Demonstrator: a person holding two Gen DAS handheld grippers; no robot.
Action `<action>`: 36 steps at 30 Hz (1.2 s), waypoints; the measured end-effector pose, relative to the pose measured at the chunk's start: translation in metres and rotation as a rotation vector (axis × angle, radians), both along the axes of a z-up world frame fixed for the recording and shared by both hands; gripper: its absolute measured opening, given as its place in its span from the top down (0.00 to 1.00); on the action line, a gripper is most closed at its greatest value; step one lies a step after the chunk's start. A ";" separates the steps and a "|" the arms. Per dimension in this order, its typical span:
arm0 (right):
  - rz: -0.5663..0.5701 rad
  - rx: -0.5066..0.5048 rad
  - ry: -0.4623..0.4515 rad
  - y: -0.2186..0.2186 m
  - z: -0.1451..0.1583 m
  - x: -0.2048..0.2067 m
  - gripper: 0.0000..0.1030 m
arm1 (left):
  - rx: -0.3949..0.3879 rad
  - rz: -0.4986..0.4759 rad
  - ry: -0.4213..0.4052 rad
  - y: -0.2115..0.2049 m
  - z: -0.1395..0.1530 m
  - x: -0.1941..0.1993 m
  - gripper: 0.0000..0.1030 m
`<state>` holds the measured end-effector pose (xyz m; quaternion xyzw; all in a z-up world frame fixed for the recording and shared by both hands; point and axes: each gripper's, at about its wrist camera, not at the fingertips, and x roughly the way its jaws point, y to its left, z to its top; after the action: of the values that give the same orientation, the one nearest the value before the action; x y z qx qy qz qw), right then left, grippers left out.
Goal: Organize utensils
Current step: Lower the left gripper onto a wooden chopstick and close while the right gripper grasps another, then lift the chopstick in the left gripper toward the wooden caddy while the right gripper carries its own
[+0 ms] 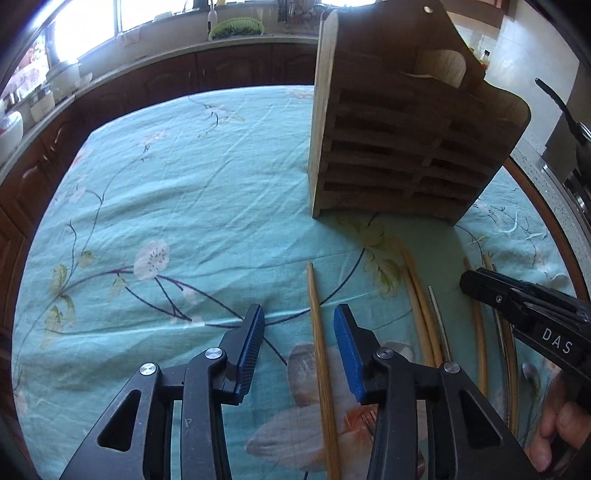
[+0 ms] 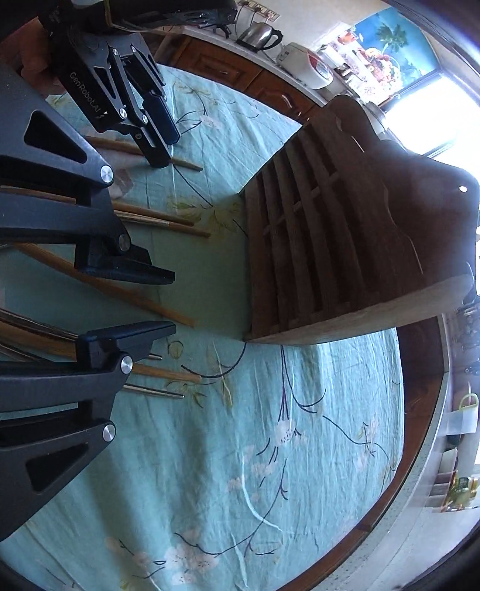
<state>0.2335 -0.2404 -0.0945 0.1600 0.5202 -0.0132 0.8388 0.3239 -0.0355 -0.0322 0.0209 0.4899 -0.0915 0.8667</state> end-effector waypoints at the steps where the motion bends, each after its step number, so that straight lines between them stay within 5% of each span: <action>1: 0.009 -0.014 0.004 0.002 0.000 0.002 0.80 | 0.025 -0.011 -0.010 -0.005 -0.001 0.000 0.63; 8: 0.037 -0.095 -0.003 0.012 -0.001 0.010 0.93 | 0.023 -0.064 -0.025 -0.017 -0.005 0.005 0.94; 20: 0.020 0.093 -0.144 -0.006 0.048 -0.025 0.95 | -0.171 -0.027 -0.077 0.027 0.032 -0.025 0.96; 36: -0.015 0.076 -0.471 -0.010 0.178 -0.075 0.95 | -0.335 -0.008 -0.336 0.086 0.144 -0.119 0.96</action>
<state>0.1583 -0.2505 0.0833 0.1937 0.3090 0.0378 0.9304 0.2051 0.0504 0.1117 -0.1062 0.3165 -0.1704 0.9271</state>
